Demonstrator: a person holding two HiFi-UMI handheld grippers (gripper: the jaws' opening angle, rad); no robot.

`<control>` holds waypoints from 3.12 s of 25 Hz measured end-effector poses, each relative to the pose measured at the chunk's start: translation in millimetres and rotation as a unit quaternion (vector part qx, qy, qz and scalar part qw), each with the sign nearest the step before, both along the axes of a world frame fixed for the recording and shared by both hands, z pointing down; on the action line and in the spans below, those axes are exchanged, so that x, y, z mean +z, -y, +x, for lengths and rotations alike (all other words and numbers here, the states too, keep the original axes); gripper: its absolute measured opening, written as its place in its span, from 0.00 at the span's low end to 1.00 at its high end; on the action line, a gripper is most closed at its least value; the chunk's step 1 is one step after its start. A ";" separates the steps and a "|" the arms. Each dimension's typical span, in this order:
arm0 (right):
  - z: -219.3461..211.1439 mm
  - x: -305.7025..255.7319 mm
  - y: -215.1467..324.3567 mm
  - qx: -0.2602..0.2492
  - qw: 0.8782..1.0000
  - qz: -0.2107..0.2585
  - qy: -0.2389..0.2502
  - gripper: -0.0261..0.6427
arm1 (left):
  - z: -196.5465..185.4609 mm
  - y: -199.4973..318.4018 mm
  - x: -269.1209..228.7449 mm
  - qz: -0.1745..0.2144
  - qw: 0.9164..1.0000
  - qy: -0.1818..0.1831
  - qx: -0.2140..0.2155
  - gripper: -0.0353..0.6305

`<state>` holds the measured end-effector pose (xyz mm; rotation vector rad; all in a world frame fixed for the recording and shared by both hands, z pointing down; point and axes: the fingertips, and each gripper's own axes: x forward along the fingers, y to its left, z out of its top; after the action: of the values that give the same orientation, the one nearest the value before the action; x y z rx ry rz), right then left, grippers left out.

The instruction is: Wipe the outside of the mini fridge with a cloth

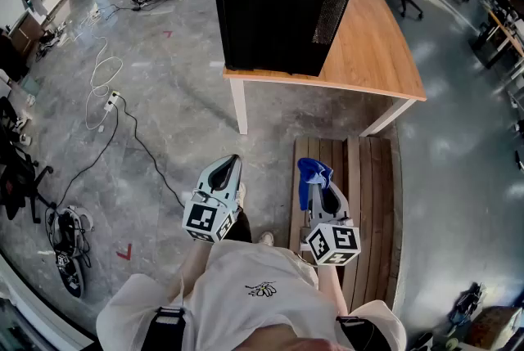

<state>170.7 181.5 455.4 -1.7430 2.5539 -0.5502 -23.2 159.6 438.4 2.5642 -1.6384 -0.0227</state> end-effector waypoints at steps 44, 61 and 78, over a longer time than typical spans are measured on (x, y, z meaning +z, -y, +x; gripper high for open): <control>-281.5 -223.6 397.5 -0.078 0.968 0.228 0.076 0.13 | -153.7 285.4 -71.2 0.055 0.994 -0.031 -0.094 0.06; -298.5 -259.5 428.4 -0.032 0.958 0.285 -0.019 0.13 | -191.6 276.3 -63.0 0.051 0.984 -0.045 -0.167 0.06; -137.7 -255.0 431.7 0.110 0.953 0.278 -0.055 0.13 | -156.0 282.3 -54.2 0.047 0.990 -0.035 -0.130 0.06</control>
<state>33.0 -250.3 200.4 -1.8238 2.2157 0.2604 -179.1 -122.6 384.2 2.3628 -1.9759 -0.2105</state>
